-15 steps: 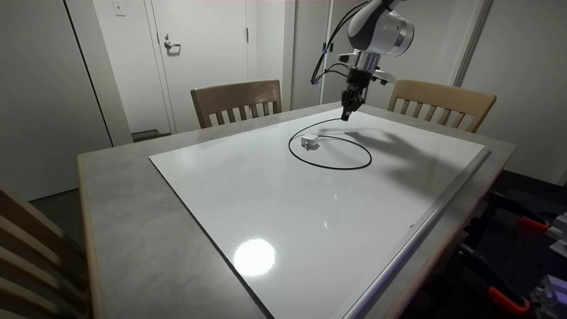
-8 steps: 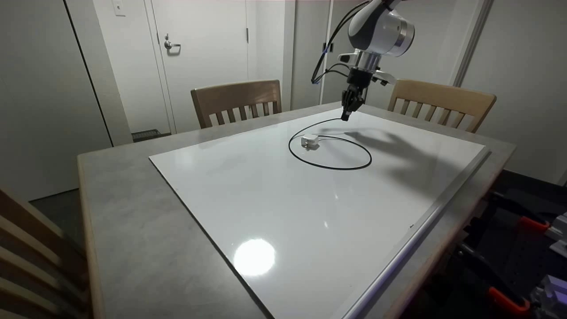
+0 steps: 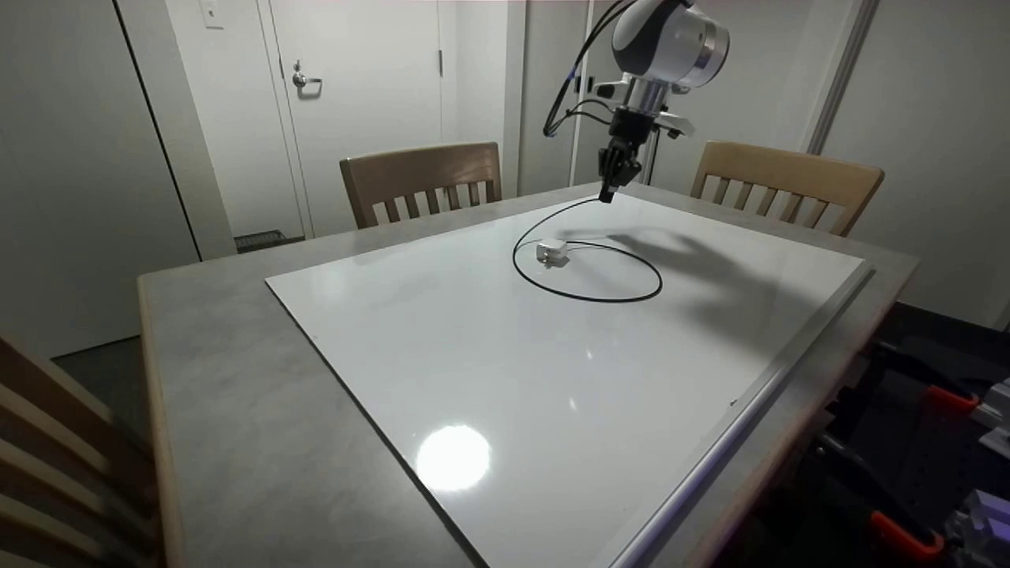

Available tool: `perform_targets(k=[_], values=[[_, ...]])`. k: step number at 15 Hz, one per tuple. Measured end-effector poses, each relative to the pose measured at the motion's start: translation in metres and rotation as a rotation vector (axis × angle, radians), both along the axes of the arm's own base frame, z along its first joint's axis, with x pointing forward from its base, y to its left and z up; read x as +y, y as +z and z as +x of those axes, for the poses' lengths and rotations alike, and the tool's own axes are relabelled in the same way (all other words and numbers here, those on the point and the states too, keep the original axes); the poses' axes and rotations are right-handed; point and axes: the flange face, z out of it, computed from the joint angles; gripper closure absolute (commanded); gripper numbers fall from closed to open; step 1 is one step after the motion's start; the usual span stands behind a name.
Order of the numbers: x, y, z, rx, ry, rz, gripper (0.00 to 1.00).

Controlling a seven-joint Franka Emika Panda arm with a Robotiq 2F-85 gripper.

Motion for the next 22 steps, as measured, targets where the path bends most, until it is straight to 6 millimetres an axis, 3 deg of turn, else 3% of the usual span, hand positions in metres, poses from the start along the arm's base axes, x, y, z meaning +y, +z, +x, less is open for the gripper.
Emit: perform_targets(k=[5,14,20,21,22], values=[[0.017,0.013,0.034,0.017,0.161,0.013,0.98],[0.067,-0.009,0.078,0.074,0.400,0.078,0.98],[0.100,0.012,0.092,0.121,0.478,0.115,0.98],[0.102,0.017,0.093,0.126,0.485,0.121,0.94],[0.103,0.019,0.094,0.125,0.485,0.121,0.98]])
